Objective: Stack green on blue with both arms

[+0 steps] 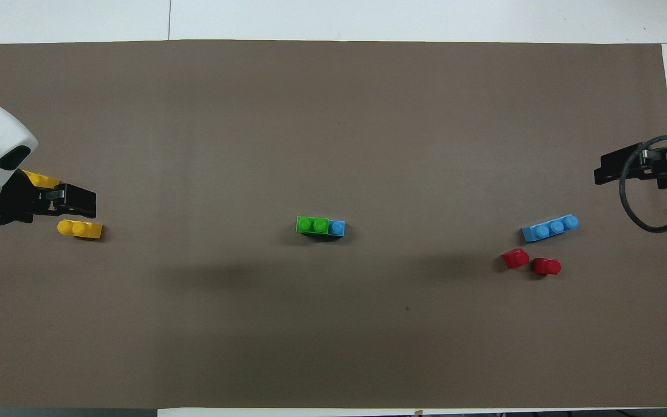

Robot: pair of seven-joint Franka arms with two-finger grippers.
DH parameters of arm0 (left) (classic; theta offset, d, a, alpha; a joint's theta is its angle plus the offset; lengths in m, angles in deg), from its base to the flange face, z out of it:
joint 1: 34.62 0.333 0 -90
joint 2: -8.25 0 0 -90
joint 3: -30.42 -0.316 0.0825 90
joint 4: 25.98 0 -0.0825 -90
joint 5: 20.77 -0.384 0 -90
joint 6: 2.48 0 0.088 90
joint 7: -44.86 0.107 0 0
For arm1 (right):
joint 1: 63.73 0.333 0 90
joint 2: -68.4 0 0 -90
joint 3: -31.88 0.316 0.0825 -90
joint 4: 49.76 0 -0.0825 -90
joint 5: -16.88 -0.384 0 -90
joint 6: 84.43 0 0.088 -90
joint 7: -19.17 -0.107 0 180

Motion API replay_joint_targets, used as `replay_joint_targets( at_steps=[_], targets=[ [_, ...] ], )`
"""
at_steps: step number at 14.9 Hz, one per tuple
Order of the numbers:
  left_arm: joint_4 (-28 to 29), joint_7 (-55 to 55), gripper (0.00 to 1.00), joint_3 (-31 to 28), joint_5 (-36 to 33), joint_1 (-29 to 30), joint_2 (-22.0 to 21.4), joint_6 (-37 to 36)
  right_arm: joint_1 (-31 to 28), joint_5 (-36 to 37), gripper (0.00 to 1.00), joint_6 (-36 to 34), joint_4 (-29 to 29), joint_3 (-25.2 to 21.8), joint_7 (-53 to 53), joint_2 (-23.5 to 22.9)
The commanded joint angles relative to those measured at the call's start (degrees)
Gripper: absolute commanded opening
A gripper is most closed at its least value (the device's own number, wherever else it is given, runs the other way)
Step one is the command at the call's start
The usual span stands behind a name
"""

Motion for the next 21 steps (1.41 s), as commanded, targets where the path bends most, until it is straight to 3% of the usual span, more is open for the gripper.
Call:
replay_joint_targets(
  at_steps=[1,7,21],
  targets=[
    [-2.07,1.28,1.0,-0.14,1.5,0.66,-0.35,-2.79,0.04,1.05,1.0,-2.11,-1.92,0.59,1.14,-0.43],
    [-2.69,6.1,1.0,0.12,1.32,0.57,-0.35,-2.44,1.1,1.05,1.0,-3.17,-2.8,0.77,0.52,-0.43],
    [-2.43,6.2,1.0,0.21,1.41,0.57,-0.44,-1.3,1.1,2.35,1.0,-4.05,-3.24,0.77,0.7,-0.34]
  ],
)
